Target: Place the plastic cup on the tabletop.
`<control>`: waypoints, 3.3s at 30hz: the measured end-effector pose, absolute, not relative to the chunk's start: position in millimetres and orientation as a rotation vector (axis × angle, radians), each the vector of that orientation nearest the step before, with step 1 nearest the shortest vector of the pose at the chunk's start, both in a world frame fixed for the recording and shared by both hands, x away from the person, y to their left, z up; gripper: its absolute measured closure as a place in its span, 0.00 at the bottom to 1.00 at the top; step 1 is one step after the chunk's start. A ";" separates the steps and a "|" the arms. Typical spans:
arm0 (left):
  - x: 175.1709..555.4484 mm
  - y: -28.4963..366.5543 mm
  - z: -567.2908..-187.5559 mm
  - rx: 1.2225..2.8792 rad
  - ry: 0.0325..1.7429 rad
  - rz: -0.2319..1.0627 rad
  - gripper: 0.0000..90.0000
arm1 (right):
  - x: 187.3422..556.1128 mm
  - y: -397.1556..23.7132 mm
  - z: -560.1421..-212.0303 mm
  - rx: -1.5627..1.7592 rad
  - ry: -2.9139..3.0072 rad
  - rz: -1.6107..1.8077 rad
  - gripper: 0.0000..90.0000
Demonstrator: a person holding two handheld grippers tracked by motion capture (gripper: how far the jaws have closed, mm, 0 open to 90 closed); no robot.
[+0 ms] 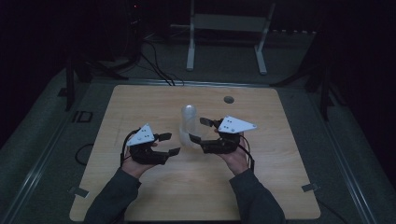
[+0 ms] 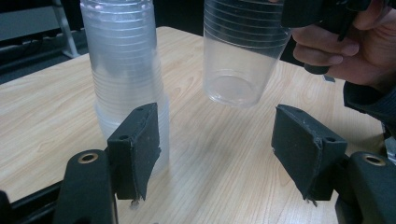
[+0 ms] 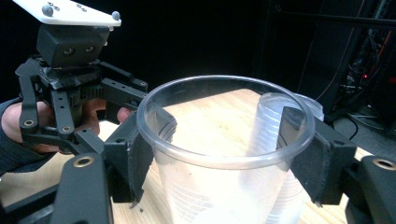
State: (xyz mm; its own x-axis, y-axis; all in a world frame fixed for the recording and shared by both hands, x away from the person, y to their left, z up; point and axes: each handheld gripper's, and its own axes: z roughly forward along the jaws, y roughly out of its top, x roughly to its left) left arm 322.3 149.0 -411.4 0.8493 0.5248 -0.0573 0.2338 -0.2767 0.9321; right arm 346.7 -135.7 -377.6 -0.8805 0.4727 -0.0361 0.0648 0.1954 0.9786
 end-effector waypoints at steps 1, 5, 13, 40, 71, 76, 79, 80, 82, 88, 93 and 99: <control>322.3 149.0 -411.4 1.864 0.569 0.312 0.36 | 346.7 -135.7 -377.6 0.507 2.147 1.732 0.32; 322.3 149.0 -411.4 1.868 0.572 0.318 0.36 | 347.8 -138.8 -380.1 0.520 2.142 1.726 0.32; 322.8 148.7 -412.7 1.874 0.575 0.318 0.36 | 348.8 -144.3 -382.1 0.541 2.131 1.723 0.32; 322.5 150.3 -412.4 1.872 0.580 0.322 0.36 | 353.1 -151.3 -391.6 0.586 2.132 1.715 0.32; 322.6 150.3 -412.7 1.875 0.582 0.323 0.37 | 357.7 -158.9 -401.8 0.621 2.146 1.692 0.32; 322.6 150.0 -413.2 1.875 0.584 0.320 0.37 | 358.4 -159.9 -403.7 0.632 2.149 1.686 0.32; 322.8 149.7 -413.6 1.876 0.583 0.319 0.37 | 359.1 -160.8 -405.1 0.637 2.150 1.685 0.32; 322.8 149.6 -413.6 1.876 0.583 0.319 0.37 | 359.2 -161.1 -405.4 0.639 2.150 1.684 0.32; 322.8 149.5 -413.7 1.877 0.583 0.319 0.37 | 359.6 -161.8 -405.6 0.641 2.150 1.681 0.32; 322.8 149.1 -414.0 1.878 0.584 0.318 0.37 | 360.7 -163.7 -407.6 0.651 2.149 1.678 0.32; 322.9 149.2 -414.1 1.878 0.584 0.317 0.37 | 362.2 -164.9 -411.6 0.665 2.154 1.675 0.32; 322.9 149.4 -414.0 1.878 0.584 0.318 0.37 | 364.0 -166.5 -415.7 0.680 2.154 1.671 0.32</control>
State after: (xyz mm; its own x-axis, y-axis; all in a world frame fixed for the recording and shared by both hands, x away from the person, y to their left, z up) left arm 322.9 149.4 -414.0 0.8431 0.5349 -0.0551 0.2432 -0.2879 0.9263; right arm 364.0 -166.5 -415.7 -0.8313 0.5550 0.0301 0.1671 0.1980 0.9658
